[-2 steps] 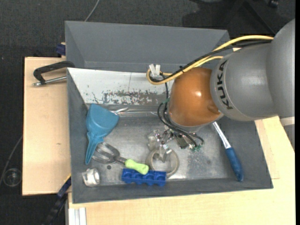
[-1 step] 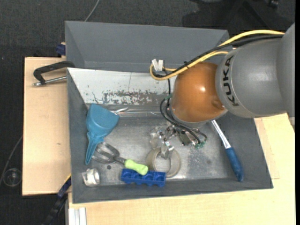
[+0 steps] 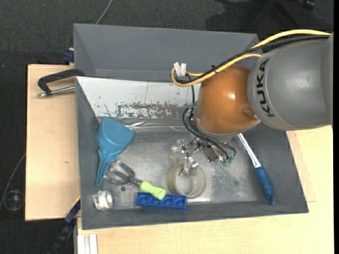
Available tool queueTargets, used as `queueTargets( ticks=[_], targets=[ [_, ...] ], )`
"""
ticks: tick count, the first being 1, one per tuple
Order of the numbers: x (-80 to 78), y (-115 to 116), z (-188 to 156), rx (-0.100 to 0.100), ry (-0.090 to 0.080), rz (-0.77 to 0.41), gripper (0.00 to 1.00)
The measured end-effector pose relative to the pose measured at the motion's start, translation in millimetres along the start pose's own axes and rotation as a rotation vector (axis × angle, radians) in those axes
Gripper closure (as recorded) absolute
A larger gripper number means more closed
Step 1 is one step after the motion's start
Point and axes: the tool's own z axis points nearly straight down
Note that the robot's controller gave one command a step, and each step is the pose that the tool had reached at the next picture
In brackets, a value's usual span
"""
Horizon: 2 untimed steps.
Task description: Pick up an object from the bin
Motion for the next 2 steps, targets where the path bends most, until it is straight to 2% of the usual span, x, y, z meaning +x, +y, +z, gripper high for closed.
queueTargets(
  ticks=[2],
  targets=[
    [-1.0, 0.1, -20.1, 0.001, -0.004, 0.0, 1.0]
  ],
)
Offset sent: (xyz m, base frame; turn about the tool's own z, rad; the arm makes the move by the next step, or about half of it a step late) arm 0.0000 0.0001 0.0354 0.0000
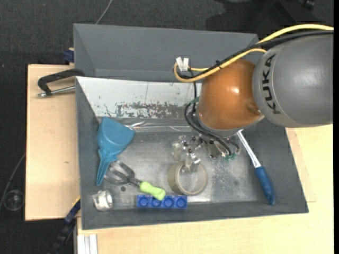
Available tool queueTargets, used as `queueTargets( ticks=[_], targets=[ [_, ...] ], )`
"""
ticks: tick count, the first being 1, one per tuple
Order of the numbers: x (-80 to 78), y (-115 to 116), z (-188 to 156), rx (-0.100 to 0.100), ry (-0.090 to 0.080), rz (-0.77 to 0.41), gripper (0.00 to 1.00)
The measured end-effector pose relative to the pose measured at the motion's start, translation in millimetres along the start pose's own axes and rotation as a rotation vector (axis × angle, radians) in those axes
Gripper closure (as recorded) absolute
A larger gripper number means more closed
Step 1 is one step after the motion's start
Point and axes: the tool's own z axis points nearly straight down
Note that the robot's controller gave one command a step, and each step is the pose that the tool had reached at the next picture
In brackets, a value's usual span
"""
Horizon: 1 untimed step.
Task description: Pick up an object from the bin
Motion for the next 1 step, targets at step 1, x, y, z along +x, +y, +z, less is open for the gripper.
queueTargets(
  ticks=[1],
  targets=[
    [-0.6, 0.0, -5.9, 0.0, -0.001, 0.0, 1.0]
  ],
)
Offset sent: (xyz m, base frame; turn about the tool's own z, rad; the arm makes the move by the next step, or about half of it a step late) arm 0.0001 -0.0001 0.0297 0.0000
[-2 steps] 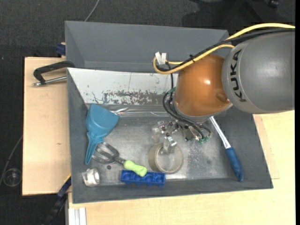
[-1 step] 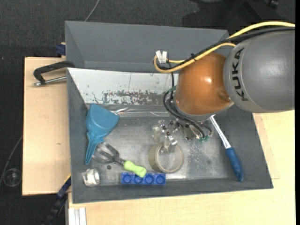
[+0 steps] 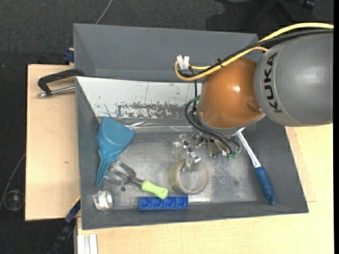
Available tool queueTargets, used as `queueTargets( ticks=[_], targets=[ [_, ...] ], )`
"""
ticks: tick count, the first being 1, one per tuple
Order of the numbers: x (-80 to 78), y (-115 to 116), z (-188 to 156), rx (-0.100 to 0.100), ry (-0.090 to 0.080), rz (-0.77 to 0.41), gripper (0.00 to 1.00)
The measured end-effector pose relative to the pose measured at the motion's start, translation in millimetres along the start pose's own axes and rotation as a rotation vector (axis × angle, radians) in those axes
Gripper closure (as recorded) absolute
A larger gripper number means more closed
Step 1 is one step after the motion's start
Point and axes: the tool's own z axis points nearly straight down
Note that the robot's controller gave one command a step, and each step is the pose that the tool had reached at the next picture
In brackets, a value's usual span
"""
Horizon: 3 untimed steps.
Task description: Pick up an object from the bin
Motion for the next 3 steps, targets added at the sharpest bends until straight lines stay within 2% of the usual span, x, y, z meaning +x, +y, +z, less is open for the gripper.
queueTargets(
  ticks=[3],
  targets=[
    [-1.1, 0, -20, 0.001, -0.004, 0.0, 1.0]
  ],
)
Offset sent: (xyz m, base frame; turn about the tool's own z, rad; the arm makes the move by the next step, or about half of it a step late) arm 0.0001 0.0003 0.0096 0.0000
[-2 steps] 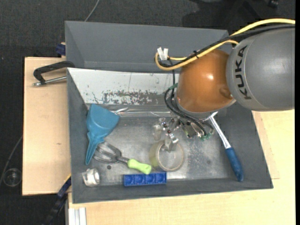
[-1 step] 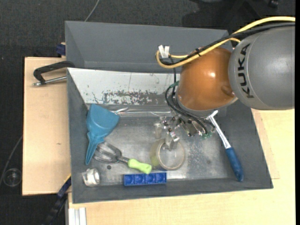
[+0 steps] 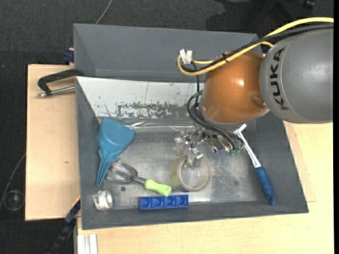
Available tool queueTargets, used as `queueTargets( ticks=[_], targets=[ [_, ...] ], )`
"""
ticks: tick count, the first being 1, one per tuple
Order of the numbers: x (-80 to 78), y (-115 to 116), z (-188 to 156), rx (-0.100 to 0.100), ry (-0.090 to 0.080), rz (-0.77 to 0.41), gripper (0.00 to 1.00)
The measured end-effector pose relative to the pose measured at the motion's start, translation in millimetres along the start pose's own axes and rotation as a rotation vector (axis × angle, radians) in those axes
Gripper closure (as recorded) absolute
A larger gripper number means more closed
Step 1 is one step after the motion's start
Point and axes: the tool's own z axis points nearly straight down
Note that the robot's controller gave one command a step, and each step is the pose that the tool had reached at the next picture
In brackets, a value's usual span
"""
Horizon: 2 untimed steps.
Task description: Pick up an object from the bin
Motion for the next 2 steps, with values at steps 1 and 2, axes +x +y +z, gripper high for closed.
queueTargets(
  ticks=[1, 2],
  targets=[
    [-0.1, 0.1, -1.1, 0.0, 0.0, 0.0, 1.0],
    [0.1, 0.6, -8.4, -0.001, 0.001, 0.0, 1.0]
  ],
)
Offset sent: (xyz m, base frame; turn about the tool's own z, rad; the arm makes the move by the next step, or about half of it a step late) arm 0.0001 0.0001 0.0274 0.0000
